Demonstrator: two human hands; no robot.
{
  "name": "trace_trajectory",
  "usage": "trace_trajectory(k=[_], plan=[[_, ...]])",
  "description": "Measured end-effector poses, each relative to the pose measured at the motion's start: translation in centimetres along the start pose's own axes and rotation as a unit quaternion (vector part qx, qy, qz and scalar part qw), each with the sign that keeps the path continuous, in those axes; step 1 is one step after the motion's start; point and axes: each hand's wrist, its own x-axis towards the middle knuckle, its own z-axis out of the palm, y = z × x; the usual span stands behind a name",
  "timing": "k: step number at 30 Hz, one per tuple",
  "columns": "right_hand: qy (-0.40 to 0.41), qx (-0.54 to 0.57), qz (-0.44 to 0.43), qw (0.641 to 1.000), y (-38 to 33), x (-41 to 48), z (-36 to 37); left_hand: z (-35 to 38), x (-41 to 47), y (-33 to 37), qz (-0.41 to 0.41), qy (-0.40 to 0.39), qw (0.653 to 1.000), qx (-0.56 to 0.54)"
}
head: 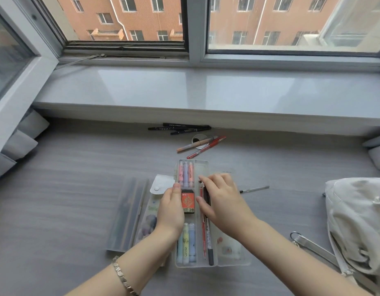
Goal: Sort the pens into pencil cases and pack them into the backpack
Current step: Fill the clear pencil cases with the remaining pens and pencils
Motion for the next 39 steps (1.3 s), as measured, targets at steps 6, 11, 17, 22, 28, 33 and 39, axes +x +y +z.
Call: trace_trajectory(k=[6, 11, 17, 22, 28, 33, 39], plan=[[-0.031, 0.042, -0.004, 0.999, 0.1, 0.1, 0.1, -0.1, 0.2, -0.2, 0.003, 0.000, 1.000, 0.001], [0.072, 0.155, 0.114, 0.979, 4.6, 1.4, -0.3, -1.4, 0.9, -0.3, -0.004, 0.024, 1.000, -0.004], [-0.287, -0.012, 0.163, 0.944, 10.3, -1.3, 1.1, -3.9, 1.8, -0.6, -0.018, 0.056, 0.998, 0.009], [-0.218, -0.023, 0.171, 0.960, 10.0, -2.0, 1.6, -5.0, 2.0, -1.0, -0.029, 0.053, 0.998, 0.024], [-0.007, 0.332, 0.224, 0.916, 2.8, 0.8, -1.8, -4.3, 1.0, -1.6, -0.044, 0.034, 0.998, 0.018], [-0.056, 0.377, 0.121, 0.917, -3.5, 0.6, -2.2, -3.3, -0.2, -1.1, -0.022, 0.030, 0.999, -0.002], [-0.034, 0.204, 0.006, 0.978, -3.9, -1.0, -0.1, -2.7, -0.2, -1.3, -0.020, 0.020, 0.999, -0.023]])
